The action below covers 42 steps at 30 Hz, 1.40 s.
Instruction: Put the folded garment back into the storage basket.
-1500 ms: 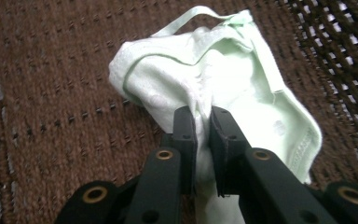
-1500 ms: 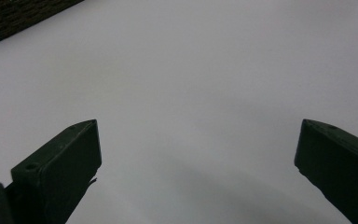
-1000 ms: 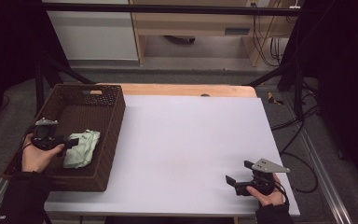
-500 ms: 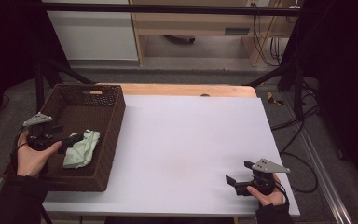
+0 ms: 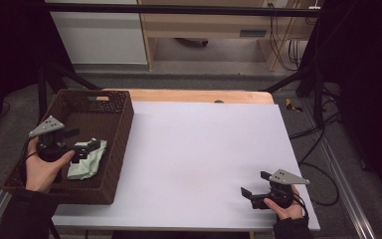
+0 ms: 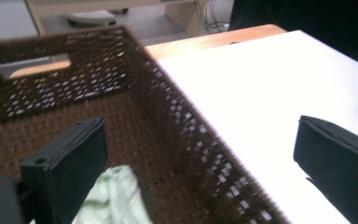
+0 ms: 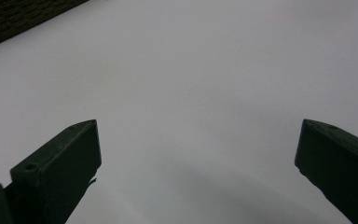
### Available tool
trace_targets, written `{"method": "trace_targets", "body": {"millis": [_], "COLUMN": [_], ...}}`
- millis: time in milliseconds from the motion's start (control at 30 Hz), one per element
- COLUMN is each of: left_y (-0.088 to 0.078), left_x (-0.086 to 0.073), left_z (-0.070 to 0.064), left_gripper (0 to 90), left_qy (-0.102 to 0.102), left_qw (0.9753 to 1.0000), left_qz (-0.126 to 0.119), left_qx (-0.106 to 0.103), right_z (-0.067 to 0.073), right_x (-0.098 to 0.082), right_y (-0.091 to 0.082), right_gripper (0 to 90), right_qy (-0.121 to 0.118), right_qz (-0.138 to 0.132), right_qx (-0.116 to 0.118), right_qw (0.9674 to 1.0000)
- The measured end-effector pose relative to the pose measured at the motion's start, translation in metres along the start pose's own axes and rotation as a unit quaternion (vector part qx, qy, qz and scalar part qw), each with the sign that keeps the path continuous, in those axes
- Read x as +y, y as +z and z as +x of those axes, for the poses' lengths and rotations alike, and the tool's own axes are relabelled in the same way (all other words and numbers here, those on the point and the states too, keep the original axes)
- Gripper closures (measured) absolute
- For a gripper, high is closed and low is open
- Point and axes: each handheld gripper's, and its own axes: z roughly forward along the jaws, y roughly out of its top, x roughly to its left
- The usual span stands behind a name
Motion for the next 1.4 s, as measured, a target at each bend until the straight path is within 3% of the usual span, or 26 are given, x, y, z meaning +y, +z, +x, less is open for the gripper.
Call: {"method": "trace_targets", "body": {"millis": [333, 800, 1167, 1400], "left_y": [0.005, 0.026, 0.044, 0.061], "left_x": [0.012, 0.020, 0.011, -0.008], "left_z": [-0.030, -0.079, -0.109, -0.126], "left_gripper": [2.1, 1.6, 1.5, 1.6], "left_qy": [0.025, 0.059, 0.068, 0.075], "left_qw": [0.9989, 0.9940, 0.9901, 0.9873], "left_qz": [-0.020, -0.032, -0.032, -0.023], "left_qx": [-0.033, -0.086, -0.119, -0.138], "right_z": [0.000, 0.000, 0.000, 0.000], "right_x": [0.000, 0.000, 0.000, 0.000], "right_y": [0.000, 0.000, -0.001, -0.001], "right_gripper": [0.9, 0.9, 0.9, 0.9], "right_qy": [0.000, -0.003, -0.003, -0.006], "right_qz": [0.000, -0.002, -0.002, -0.004], "right_qx": [0.000, 0.002, 0.003, 0.005], "right_qw": [1.0000, 1.0000, 1.0000, 1.0000]}}
